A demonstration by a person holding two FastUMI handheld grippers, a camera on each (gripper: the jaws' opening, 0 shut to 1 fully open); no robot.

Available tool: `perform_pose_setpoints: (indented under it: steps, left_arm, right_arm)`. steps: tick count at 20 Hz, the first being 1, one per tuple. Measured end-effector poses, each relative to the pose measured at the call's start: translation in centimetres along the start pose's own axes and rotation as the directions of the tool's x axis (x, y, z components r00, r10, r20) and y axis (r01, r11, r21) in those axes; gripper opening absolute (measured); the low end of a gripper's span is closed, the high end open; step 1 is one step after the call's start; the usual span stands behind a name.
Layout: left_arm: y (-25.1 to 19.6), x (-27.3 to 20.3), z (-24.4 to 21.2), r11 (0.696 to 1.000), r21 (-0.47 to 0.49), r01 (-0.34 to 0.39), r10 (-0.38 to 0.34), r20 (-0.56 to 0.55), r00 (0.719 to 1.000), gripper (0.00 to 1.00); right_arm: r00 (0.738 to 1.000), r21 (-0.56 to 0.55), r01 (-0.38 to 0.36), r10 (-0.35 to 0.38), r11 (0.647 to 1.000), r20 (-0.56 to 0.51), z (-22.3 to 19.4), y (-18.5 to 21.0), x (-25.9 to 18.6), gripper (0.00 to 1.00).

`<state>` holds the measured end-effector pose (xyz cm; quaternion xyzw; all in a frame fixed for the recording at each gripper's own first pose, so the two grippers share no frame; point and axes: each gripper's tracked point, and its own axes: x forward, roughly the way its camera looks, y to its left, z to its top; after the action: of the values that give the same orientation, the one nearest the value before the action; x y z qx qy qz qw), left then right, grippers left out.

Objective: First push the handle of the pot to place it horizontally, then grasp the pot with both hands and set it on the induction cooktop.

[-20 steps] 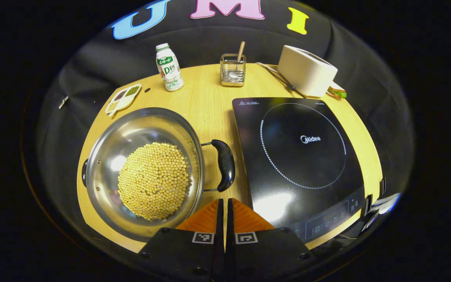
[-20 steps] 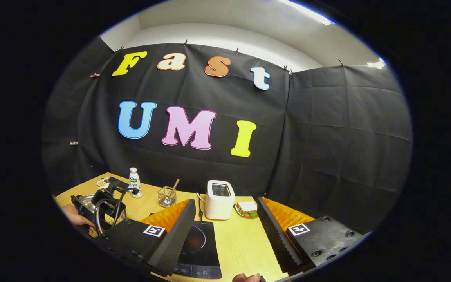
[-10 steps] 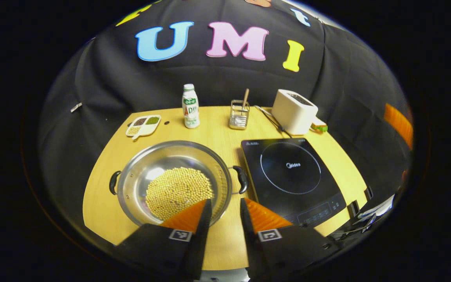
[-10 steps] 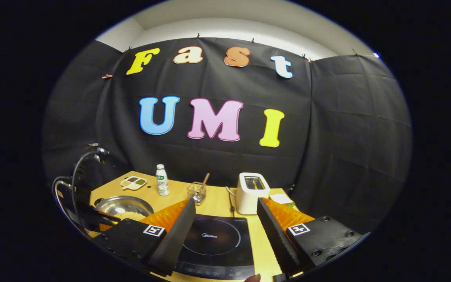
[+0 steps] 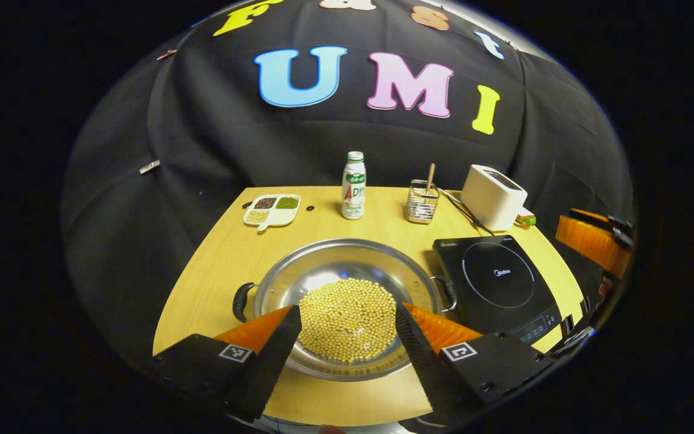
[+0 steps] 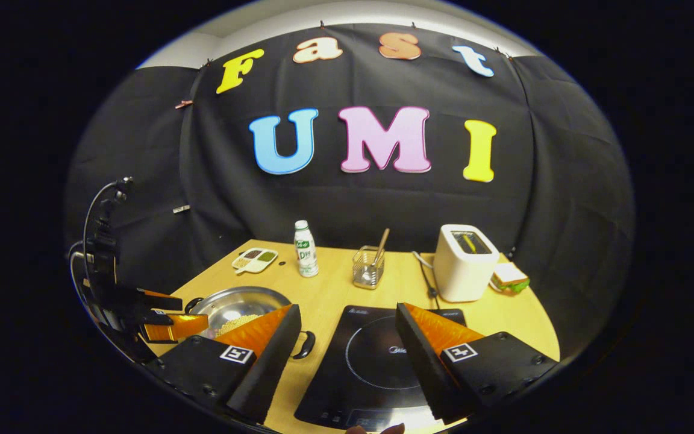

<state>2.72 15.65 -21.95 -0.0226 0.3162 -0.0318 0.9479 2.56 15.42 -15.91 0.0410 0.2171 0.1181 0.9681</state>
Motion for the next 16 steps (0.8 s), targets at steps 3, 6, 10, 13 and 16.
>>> perform_pose_setpoints:
  steps: [3,6,10,13,16]
  left_arm:
    - [4.1,1.0,-0.1,1.000,-0.005,-0.017,0.017,0.005,1.000,0.98]
    - [8.8,2.2,-0.7,0.998,-0.014,-0.057,0.056,-0.028,0.998,0.98]
    - [13.1,4.3,-2.0,0.996,-0.027,-0.089,0.086,-0.085,0.993,0.96]
    - [13.5,6.0,-3.4,0.997,-0.060,-0.057,0.049,-0.134,0.990,0.95]
    - [13.8,7.9,-4.2,0.995,-0.090,-0.047,0.031,-0.173,0.985,0.96]
  right_arm:
    - [0.995,0.026,-0.034,0.036,0.999,-0.095,-2.8,2.3,2.5,0.98]
    - [0.980,0.043,-0.049,0.056,0.998,-0.192,-5.5,3.8,4.4,0.99]
    - [0.957,0.062,-0.041,0.057,0.997,-0.284,-8.2,4.9,7.0,0.99]
    - [0.940,0.071,-0.031,0.053,0.997,-0.336,-10.1,5.4,8.3,0.98]
    - [0.925,0.068,-0.021,0.046,0.997,-0.378,-11.9,5.6,9.2,0.98]
